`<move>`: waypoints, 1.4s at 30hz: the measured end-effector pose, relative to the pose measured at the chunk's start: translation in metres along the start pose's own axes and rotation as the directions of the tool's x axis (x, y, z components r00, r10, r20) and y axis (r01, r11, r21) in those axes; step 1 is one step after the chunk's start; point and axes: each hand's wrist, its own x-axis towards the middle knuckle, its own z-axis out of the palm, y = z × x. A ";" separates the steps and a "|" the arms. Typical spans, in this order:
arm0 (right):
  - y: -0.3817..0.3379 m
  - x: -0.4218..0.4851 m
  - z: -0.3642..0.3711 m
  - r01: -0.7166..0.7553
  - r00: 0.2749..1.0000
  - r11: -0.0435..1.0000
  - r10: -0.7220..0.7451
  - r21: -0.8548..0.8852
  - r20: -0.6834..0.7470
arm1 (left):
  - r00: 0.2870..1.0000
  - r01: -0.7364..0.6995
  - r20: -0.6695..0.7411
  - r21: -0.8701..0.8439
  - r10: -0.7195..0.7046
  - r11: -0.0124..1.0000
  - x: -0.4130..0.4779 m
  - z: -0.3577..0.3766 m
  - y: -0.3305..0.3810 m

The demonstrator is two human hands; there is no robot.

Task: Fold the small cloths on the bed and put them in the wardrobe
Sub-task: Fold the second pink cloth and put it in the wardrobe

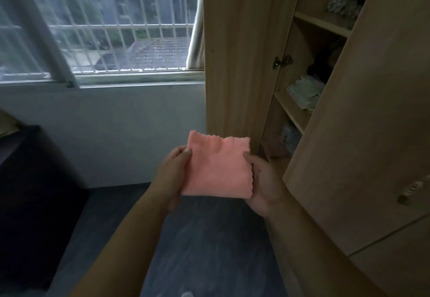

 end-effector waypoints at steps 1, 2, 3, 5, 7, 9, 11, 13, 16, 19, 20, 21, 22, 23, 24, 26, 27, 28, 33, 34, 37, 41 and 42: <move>-0.001 0.016 0.004 0.003 1.000 1.000 -0.003 0.001 -0.015 | 0.999 -0.004 0.035 0.010 0.003 1.000 0.020 -0.004 0.002; -0.001 0.031 0.007 -0.001 0.999 1.000 0.002 0.012 -0.034 | 0.998 0.001 0.066 0.023 -0.002 1.000 0.039 -0.008 0.005; -0.001 0.046 0.010 -0.011 0.999 0.999 0.012 0.032 -0.051 | 0.996 0.007 0.089 0.034 -0.010 0.999 0.058 -0.011 0.008; -0.001 0.072 0.015 -0.008 0.994 0.997 0.016 0.074 -0.105 | 0.991 0.026 0.129 0.044 -0.031 0.999 0.093 -0.015 0.012; -0.002 0.096 0.016 0.016 0.987 0.996 -0.001 0.093 -0.160 | 0.984 0.040 0.171 0.056 -0.049 0.998 0.125 -0.015 0.015; -0.003 0.119 0.015 0.027 0.984 0.993 -0.006 0.118 -0.176 | 0.976 0.053 0.208 0.082 -0.069 0.995 0.156 -0.012 0.014; -0.004 0.142 0.008 0.045 0.978 0.991 -0.018 0.129 -0.206 | 0.965 0.067 0.247 0.109 -0.093 0.992 0.186 -0.006 0.011; -0.004 0.158 -0.001 0.052 0.977 0.989 -0.023 0.137 -0.212 | 0.957 0.073 0.271 0.137 -0.108 0.988 0.209 0.002 0.007; -0.007 0.188 -0.022 0.056 0.976 0.989 -0.025 0.140 -0.215 | 0.943 0.084 0.303 0.181 -0.137 0.980 0.250 0.022 0.001; -0.013 0.219 -0.046 0.072 0.964 0.988 -0.033 0.140 -0.264 | 0.929 0.112 0.324 0.213 -0.178 0.971 0.288 0.048 -0.004; -0.015 0.229 -0.055 0.083 0.962 0.986 -0.043 0.143 -0.268 | 0.925 0.117 0.329 0.233 -0.191 0.966 0.301 0.057 -0.006; -0.018 0.241 -0.064 0.087 0.956 0.987 -0.044 0.134 -0.290 | 0.923 0.120 0.329 0.250 -0.201 0.961 0.315 0.068 -0.009; -0.020 0.252 -0.072 0.085 0.953 0.987 -0.042 0.134 -0.299 | 0.924 0.126 0.321 0.261 -0.209 0.957 0.326 0.077 -0.011; -0.021 0.257 -0.075 0.075 0.945 0.992 -0.039 0.100 -0.324 | 0.925 0.132 0.313 0.270 -0.216 0.954 0.331 0.081 -0.010; -0.025 0.277 -0.092 0.066 0.927 0.991 -0.018 0.114 -0.374 | 0.913 0.135 0.329 0.313 -0.241 0.940 0.355 0.101 -0.013; -0.023 0.285 -0.098 0.024 0.903 0.997 0.008 0.069 -0.429 | 0.904 0.142 0.337 0.347 -0.264 0.927 0.361 0.107 -0.011; -0.024 0.292 -0.108 0.004 0.887 0.998 0.023 0.058 -0.462 | 0.890 0.146 0.358 0.363 -0.283 0.920 0.372 0.116 -0.013; -0.025 0.300 -0.116 -0.008 0.874 0.998 0.036 0.060 -0.485 | 0.881 0.143 0.372 0.378 -0.292 0.915 0.384 0.124 -0.014; -0.025 0.324 -0.149 -0.006 0.791 0.998 0.040 0.057 -0.611 | 0.839 0.116 0.438 0.437 -0.323 0.892 0.430 0.157 -0.029; -0.023 0.329 -0.155 0.004 0.764 0.998 0.034 0.058 -0.645 | 0.831 0.112 0.449 0.445 -0.329 0.888 0.438 0.165 -0.035; -0.018 0.346 -0.168 0.035 0.683 0.999 0.001 0.035 -0.731 | 0.779 0.094 0.507 0.489 -0.370 0.867 0.463 0.183 -0.050; -0.006 0.368 -0.181 0.063 0.553 0.997 -0.006 0.035 -0.833 | 0.696 0.048 0.596 0.517 -0.400 0.854 0.495 0.202 -0.072; -0.002 0.375 -0.182 0.063 0.521 0.997 -0.003 0.035 -0.854 | 0.681 0.046 0.608 0.520 -0.407 0.853 0.505 0.206 -0.080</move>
